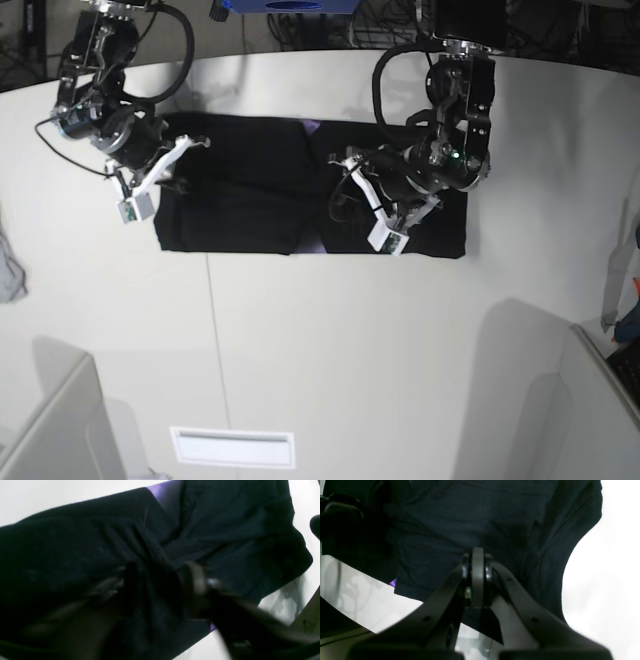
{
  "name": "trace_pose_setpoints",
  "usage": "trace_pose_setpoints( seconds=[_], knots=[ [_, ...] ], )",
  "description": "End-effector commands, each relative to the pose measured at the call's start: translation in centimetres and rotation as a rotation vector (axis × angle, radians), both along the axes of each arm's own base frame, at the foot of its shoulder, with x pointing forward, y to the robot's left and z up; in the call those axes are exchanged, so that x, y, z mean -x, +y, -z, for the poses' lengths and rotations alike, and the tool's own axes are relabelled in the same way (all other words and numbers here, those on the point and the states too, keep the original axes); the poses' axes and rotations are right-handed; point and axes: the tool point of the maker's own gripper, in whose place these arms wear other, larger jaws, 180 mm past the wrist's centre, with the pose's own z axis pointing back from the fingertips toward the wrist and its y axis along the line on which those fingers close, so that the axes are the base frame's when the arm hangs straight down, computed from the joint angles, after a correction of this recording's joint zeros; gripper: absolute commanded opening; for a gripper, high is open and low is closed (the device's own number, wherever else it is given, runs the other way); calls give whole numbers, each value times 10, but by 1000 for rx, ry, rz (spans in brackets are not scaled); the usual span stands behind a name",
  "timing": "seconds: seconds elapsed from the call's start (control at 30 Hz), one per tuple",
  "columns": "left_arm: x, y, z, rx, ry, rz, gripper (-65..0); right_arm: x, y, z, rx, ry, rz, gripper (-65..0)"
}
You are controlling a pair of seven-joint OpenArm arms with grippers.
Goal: Fold the T-shirt properly
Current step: 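Grasp the strip end with the left gripper and fold it toward the right gripper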
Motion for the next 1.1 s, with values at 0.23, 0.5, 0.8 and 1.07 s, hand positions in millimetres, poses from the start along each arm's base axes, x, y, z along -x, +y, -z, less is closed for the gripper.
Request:
trace_pose_setpoints(
  seconds=[0.23,0.5,0.8,1.07],
  knots=[
    [-12,18,-43,11,-146,-38,-128,-9,-1,-13,-6,-54,-4,-650],
    [-33,111,-35,-89,-144,-243,-650,-10,3,-13,-12,-56,-9,-650],
    [-33,124,24,-35,-60,-343,-650,-13,3,-15,-13,-62,-9,-650],
    [-35,125,14,-21,-109,-357,-650,-12,2,-14,-10,-60,-8,-650]
  ],
)
